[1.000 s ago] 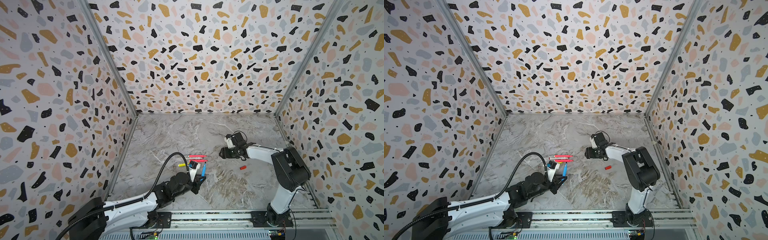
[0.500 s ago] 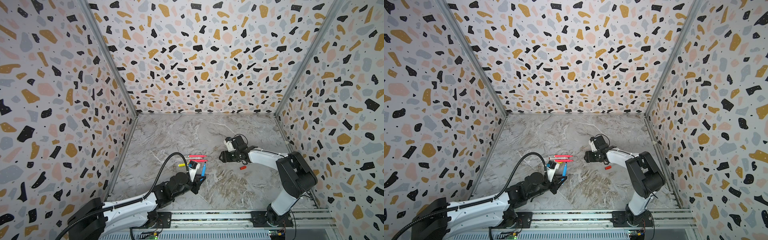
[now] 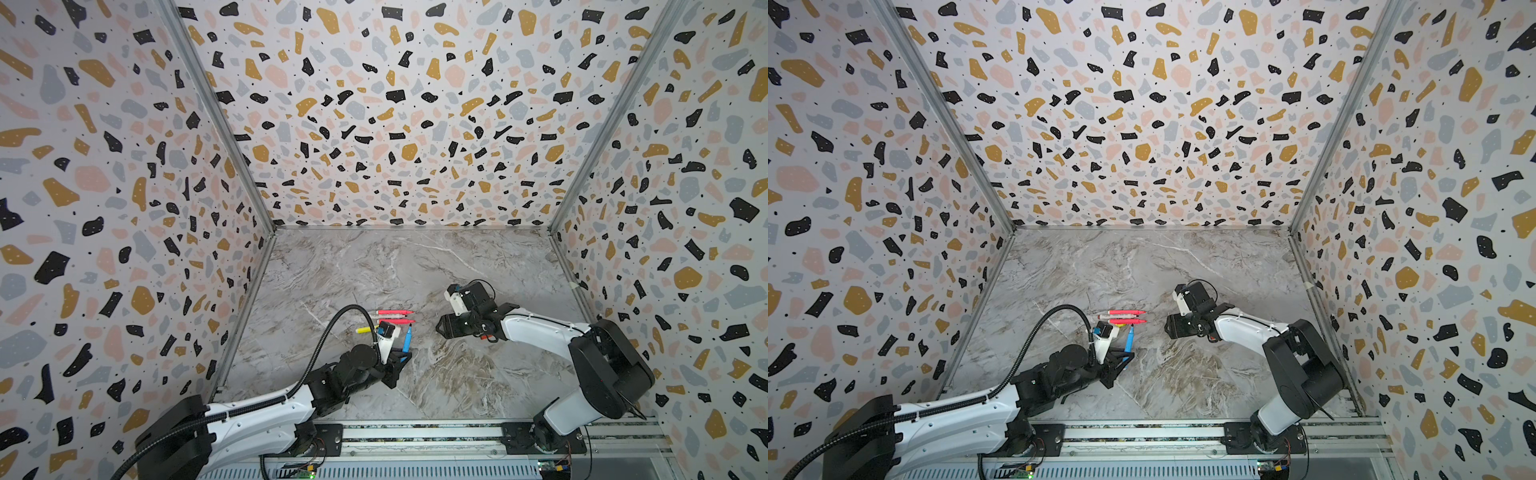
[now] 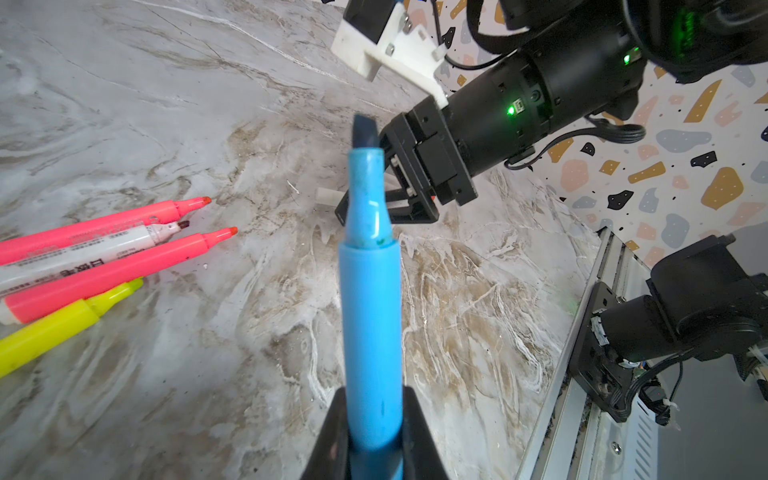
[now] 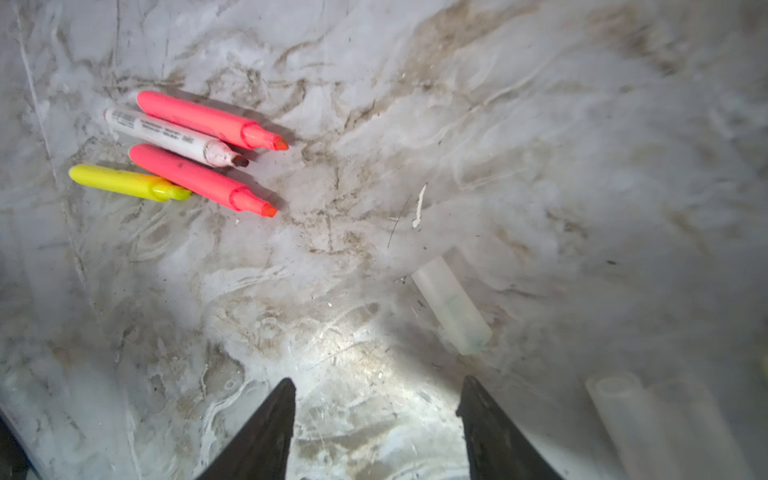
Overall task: Insert the pens into the pen caps
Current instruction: 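Lower the right gripper onto the clear pen cap and close on it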
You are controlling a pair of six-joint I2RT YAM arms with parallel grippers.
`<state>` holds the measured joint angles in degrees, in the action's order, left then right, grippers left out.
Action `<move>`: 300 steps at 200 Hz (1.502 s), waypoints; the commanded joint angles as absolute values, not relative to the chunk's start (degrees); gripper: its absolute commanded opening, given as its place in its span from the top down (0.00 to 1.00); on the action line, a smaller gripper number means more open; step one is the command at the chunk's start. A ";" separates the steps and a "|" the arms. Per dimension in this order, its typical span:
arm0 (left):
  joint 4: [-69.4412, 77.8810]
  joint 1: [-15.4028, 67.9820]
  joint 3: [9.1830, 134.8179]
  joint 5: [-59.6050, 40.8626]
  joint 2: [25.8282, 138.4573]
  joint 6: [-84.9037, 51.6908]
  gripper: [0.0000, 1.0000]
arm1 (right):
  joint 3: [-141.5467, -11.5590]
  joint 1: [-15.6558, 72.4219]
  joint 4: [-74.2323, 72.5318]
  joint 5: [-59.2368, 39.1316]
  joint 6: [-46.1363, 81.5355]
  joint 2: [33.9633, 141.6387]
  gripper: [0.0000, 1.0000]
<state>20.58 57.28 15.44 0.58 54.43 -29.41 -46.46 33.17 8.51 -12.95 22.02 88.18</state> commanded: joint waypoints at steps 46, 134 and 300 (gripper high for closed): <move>20.96 57.13 14.95 0.35 52.69 -29.95 1.00 | -55.01 33.12 16.46 -7.16 12.57 92.19 0.39; 18.98 57.14 14.15 1.49 49.17 -29.96 1.00 | -63.06 33.02 24.02 -5.93 2.19 101.11 0.52; 18.20 57.15 14.14 2.28 48.67 -29.62 1.00 | -66.13 37.24 26.32 2.30 2.99 106.16 0.67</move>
<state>17.34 57.28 14.28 1.63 49.12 -29.82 -64.51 36.80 23.07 -0.25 2.50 105.08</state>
